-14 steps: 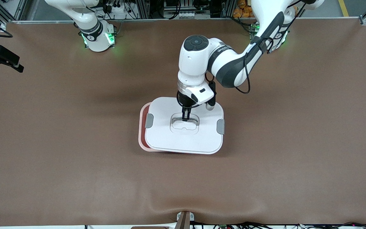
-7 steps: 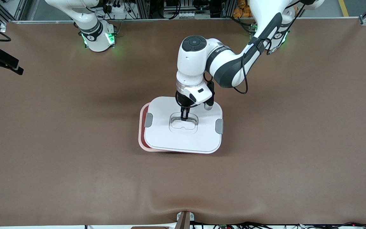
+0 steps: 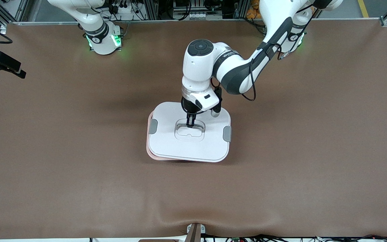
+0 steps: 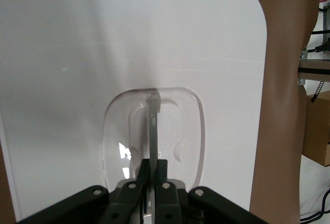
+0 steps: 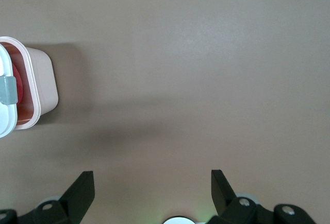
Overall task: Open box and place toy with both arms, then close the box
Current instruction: 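Lower the lid onto the box and press it down with the left gripper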
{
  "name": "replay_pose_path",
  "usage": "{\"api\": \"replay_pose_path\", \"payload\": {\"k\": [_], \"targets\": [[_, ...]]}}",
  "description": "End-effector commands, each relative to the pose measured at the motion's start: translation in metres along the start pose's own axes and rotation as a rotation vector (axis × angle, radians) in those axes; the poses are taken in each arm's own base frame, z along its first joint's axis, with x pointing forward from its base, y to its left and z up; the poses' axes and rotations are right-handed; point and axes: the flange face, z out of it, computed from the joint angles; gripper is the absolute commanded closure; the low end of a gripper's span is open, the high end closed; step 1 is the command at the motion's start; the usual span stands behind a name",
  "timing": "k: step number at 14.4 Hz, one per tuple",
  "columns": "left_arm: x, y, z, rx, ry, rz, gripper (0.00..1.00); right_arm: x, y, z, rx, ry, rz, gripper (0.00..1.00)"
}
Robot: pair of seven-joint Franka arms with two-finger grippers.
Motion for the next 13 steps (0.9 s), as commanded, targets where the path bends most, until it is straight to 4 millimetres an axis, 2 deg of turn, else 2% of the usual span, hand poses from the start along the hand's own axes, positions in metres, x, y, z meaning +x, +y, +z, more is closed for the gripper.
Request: {"api": "replay_pose_path", "payload": {"k": [1, 5, 8, 13], "targets": [[-0.014, 0.000, 0.003, -0.037, 0.028, -0.001, 1.00, 0.001, 0.004, -0.004, -0.001, -0.003, -0.005, 0.00], [-0.019, -0.005, 0.011, -0.043, 0.044, -0.014, 1.00, 0.003, 0.012, -0.002, -0.025, -0.002, -0.043, 0.00], [-0.027, -0.005, 0.015, -0.050, 0.042, -0.034, 1.00, 0.002, 0.008, -0.003, -0.027, -0.003, -0.048, 0.00], [-0.026, -0.006, 0.016, -0.051, 0.044, -0.081, 1.00, 0.008, 0.007, 0.001, -0.026, -0.006, -0.052, 0.00]]}}
